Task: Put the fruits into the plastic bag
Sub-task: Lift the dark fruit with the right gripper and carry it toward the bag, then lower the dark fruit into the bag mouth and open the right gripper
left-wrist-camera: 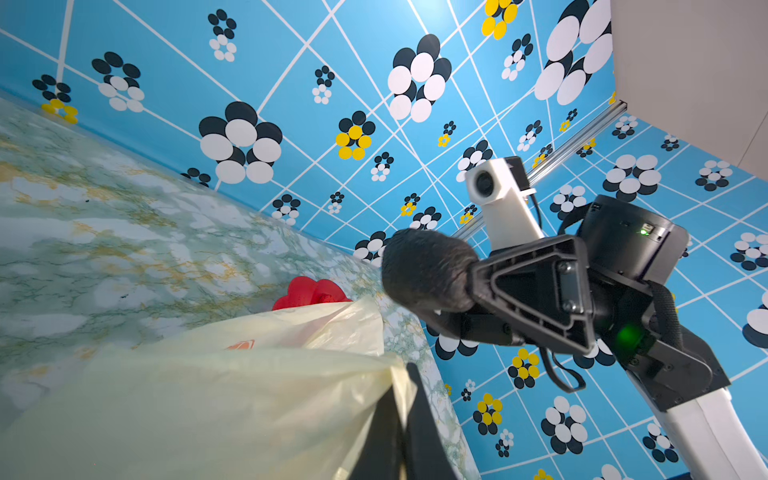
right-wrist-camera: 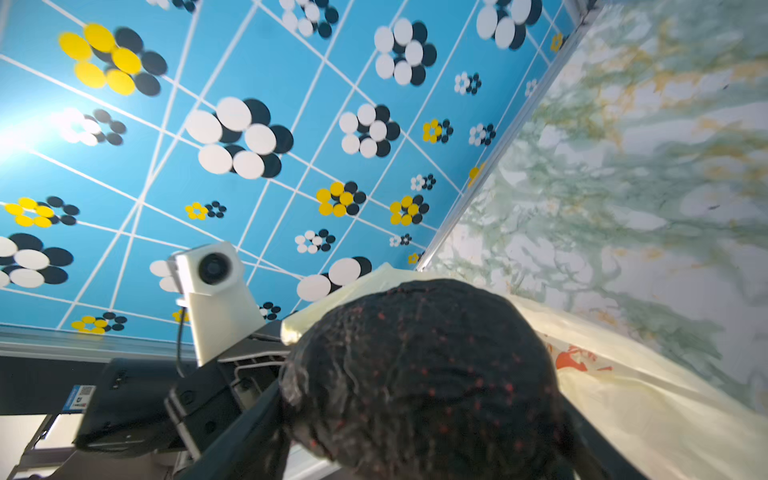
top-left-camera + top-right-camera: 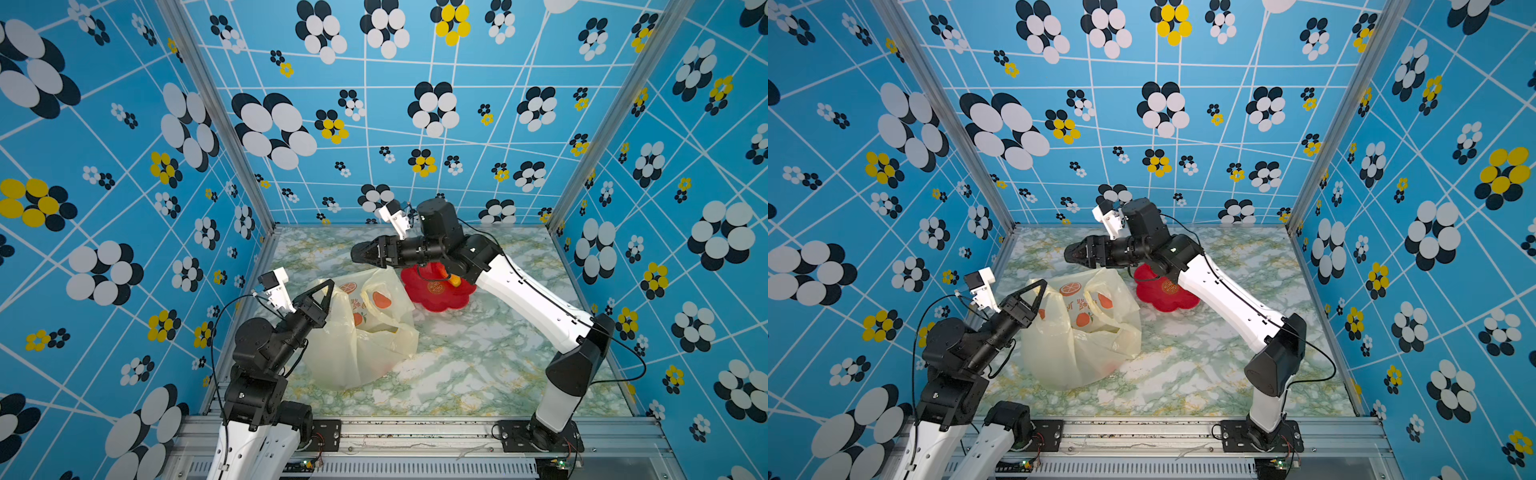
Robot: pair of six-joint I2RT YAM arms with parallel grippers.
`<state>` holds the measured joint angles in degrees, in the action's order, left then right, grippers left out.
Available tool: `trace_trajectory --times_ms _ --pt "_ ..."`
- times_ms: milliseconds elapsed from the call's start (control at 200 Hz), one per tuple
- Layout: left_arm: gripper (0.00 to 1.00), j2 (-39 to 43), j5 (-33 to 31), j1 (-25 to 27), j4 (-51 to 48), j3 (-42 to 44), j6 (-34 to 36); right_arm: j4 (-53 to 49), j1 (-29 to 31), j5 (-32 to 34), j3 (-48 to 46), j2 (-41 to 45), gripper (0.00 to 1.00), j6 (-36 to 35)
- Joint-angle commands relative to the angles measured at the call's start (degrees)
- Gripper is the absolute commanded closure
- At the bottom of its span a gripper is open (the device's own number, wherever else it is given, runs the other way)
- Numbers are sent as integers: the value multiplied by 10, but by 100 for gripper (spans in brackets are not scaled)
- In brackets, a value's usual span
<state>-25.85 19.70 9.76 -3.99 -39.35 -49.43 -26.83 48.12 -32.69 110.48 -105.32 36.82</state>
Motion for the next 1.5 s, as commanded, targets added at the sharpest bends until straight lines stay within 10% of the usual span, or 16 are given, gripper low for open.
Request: trace_trajectory --times_ms 0,700,1495 --pt "100 8 11 -3 27 10 14 -40 25 -19 14 -19 43 -11" --pt "100 17 9 -3 56 16 -9 -102 88 -66 -42 -95 44 -14" --pt "100 18 9 -3 79 28 -17 -269 107 36 15 -190 42 -72"
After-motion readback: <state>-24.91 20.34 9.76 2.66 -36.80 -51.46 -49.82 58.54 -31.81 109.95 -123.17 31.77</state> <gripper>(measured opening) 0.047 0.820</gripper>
